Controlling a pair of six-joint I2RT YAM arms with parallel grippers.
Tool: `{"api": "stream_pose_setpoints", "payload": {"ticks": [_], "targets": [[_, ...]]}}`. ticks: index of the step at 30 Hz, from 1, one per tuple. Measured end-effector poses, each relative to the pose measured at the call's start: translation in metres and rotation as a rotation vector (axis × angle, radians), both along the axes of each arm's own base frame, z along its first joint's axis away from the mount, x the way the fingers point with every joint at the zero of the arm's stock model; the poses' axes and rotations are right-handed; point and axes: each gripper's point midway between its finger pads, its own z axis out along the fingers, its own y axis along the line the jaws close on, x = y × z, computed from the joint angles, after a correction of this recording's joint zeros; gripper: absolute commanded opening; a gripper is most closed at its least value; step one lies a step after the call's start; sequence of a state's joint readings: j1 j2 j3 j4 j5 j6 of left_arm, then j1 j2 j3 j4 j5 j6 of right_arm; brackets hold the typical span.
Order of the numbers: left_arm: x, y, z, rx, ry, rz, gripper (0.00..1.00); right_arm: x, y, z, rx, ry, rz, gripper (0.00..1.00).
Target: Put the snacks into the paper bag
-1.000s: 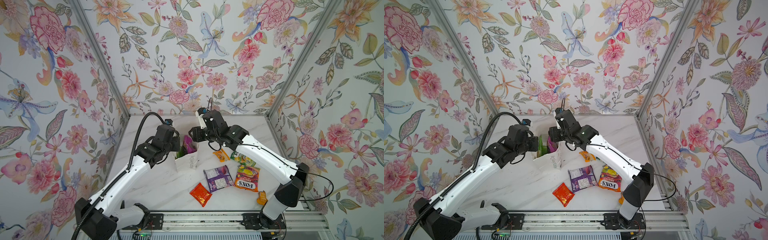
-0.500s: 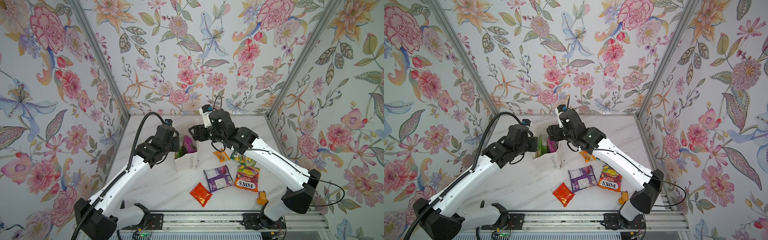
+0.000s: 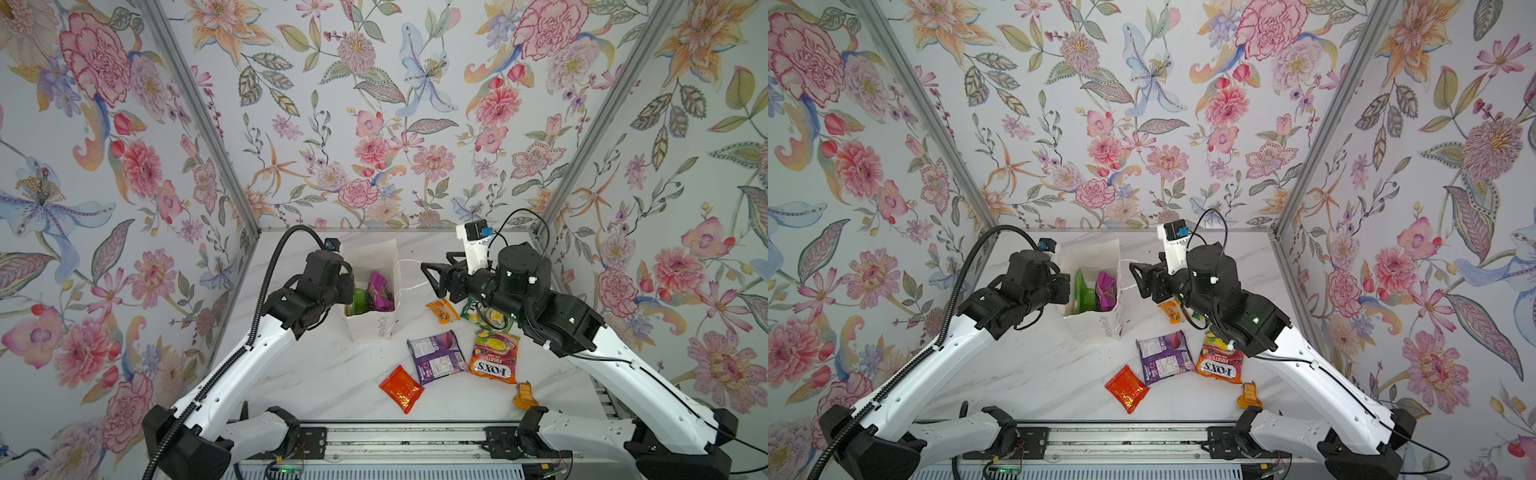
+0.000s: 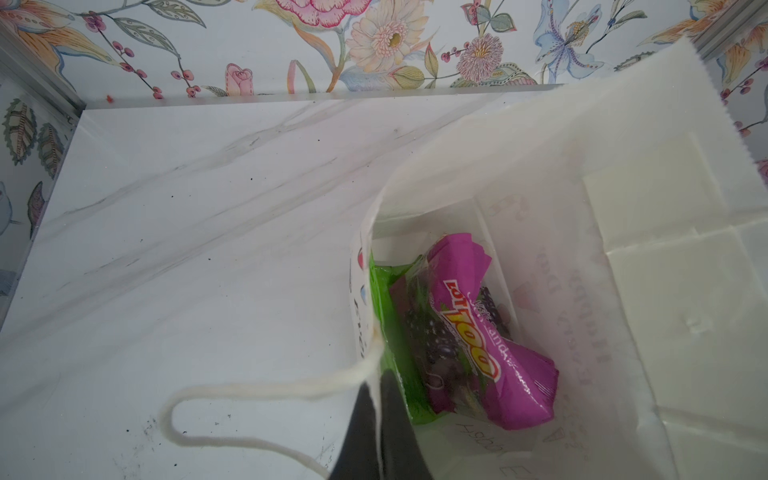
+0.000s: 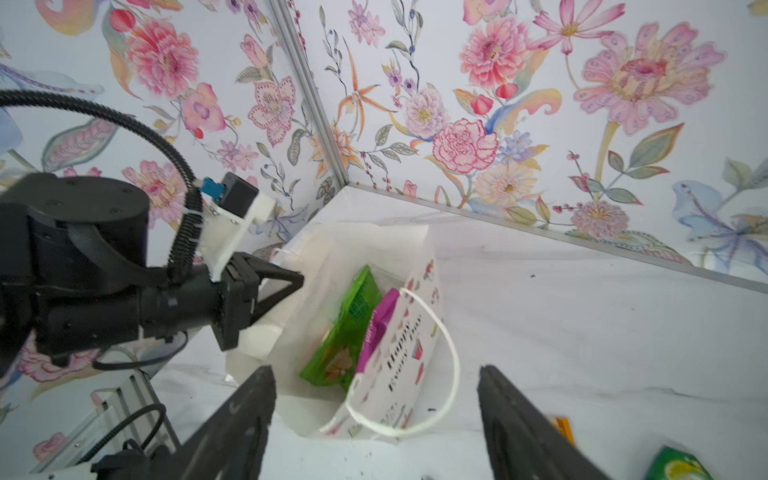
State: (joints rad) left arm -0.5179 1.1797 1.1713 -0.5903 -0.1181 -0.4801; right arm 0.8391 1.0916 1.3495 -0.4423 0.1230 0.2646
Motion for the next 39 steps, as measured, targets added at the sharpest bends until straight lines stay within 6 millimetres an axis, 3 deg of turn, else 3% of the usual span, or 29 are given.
{"api": "stream_pose_setpoints", "payload": {"ticks": [9,24,33,39], "targets": [[-0.007,0.008,0.012,0.021,-0.06,-0.025,0.0,0.002,-0.047,-0.052,-0.117,-0.002,-0.117,0.86],[-0.011,0.01,0.009,0.006,-0.122,-0.036,0.0,0.009,-0.086,-0.168,-0.178,0.292,-0.291,0.86],[-0.011,0.012,0.007,0.012,-0.124,-0.035,0.0,-0.013,-0.095,-0.248,-0.197,0.556,-0.34,0.86],[-0.011,0.012,0.006,0.015,-0.125,-0.037,0.0,-0.026,-0.098,-0.273,-0.181,0.657,-0.367,0.85]]}}
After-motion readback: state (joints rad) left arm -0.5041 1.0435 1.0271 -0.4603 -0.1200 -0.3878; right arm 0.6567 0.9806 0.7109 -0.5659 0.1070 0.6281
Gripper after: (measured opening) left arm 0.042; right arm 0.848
